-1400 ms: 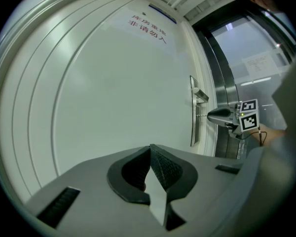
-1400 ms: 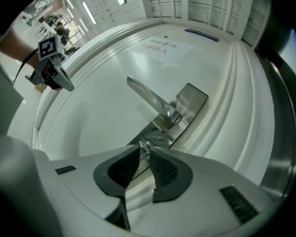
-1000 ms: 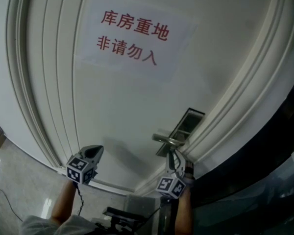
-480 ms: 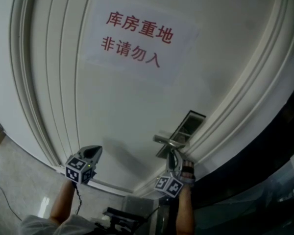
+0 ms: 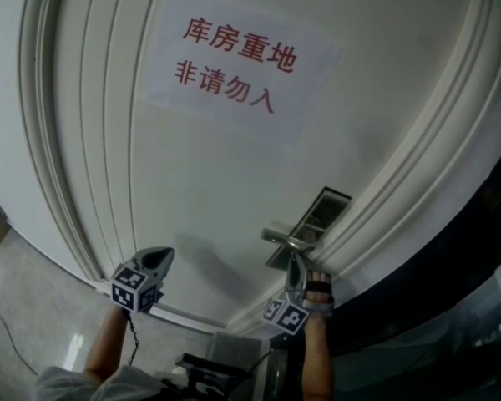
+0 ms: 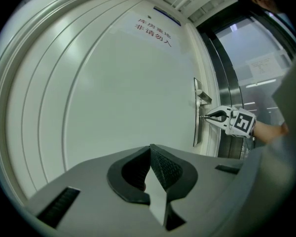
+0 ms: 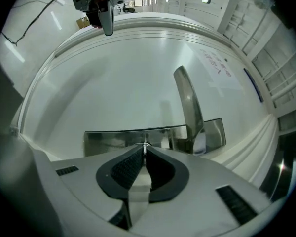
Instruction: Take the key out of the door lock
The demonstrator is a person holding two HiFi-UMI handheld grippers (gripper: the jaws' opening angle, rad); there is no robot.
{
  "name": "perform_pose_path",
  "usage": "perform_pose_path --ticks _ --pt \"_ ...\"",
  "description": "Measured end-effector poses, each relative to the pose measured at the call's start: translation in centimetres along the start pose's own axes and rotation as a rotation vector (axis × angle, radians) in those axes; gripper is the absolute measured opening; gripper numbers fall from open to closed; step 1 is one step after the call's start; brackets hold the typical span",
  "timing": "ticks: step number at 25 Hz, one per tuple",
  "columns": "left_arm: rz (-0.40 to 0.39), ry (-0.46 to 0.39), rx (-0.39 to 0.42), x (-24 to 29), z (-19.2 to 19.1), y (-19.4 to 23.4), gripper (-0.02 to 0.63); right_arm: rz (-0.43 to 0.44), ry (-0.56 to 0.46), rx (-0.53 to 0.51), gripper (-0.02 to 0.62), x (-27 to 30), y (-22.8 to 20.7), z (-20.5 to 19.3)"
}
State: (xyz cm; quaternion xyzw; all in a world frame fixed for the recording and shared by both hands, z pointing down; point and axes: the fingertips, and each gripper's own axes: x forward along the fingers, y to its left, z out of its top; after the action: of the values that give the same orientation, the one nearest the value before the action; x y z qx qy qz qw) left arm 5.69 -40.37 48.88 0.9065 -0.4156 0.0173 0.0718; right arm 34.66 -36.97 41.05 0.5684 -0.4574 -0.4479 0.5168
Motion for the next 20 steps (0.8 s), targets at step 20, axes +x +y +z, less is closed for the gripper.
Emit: perform_pose_path --ticks 20 --pt "0.008 -0.011 -0.012 -1.4 0.0 0.3 0.005 0.006 0.035 -0.038 0.021 0.0 0.0 0.4"
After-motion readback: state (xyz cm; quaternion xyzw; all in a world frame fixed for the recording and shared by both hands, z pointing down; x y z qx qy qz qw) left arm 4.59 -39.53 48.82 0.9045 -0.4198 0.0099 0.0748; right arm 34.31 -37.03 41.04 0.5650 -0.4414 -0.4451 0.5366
